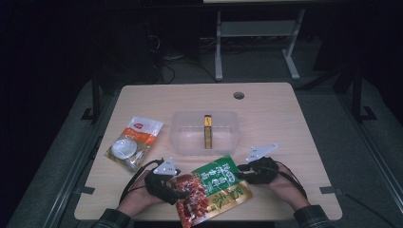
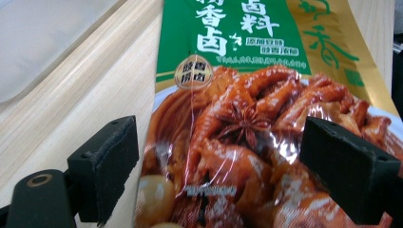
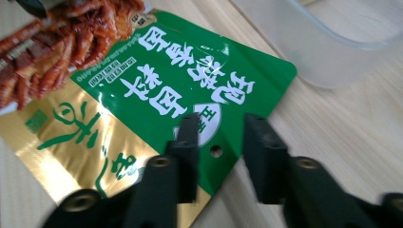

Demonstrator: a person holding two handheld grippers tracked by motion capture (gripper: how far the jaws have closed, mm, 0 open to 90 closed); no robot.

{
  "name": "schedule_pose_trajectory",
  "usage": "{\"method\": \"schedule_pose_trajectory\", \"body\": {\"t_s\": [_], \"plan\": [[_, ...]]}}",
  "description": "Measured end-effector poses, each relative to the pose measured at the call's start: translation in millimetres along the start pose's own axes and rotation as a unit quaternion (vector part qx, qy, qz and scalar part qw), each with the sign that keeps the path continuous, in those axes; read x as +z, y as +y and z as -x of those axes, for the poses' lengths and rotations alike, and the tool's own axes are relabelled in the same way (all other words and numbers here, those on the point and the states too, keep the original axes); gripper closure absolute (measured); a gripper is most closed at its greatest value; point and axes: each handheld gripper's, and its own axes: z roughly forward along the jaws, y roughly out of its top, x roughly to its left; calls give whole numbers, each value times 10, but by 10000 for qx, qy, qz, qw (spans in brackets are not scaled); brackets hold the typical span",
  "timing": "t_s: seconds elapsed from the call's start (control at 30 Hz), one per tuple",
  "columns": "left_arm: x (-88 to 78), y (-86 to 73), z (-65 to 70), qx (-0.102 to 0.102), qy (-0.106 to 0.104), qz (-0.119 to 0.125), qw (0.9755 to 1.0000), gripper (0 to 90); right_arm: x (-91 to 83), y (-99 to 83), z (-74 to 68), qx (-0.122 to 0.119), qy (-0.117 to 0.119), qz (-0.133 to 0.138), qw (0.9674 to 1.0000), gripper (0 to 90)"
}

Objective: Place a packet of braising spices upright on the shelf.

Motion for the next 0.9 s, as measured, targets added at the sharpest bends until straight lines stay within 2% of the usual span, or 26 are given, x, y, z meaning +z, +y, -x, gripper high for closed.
{"method": "schedule_pose_trajectory", "body": {"t_s": [0.1,0.17,0.2,0.27,0.37,0.57,0.67,0.8,0.9], "plan": [[45,64,12,30,-12,68,10000,123,-85,-55,28,130,-106,141,9998,506],[85,116,20,41,49,92,9999,122,-158,-109,51,357,-103,296,9989,430],[120,157,16,116,13,56,9999,123,-179,-133,51,474,-60,311,9984,408],[148,173,27,61,11,82,9999,123,-206,-179,31,494,-91,332,9982,392],[235,210,25,45,44,-6,10000,125,-236,-230,-27,515,-164,320,9980,343],[352,241,20,-22,171,-109,9998,126,-241,-254,-73,403,-243,314,9984,326],[384,244,21,-40,155,-158,9997,125,-226,-270,-56,488,-233,276,9982,326],[395,238,36,-87,163,-143,9997,126,-229,-282,-36,467,-286,276,9981,327],[393,238,52,-47,192,-171,9997,138,-230,-285,-28,474,-308,281,9980,327]]}}
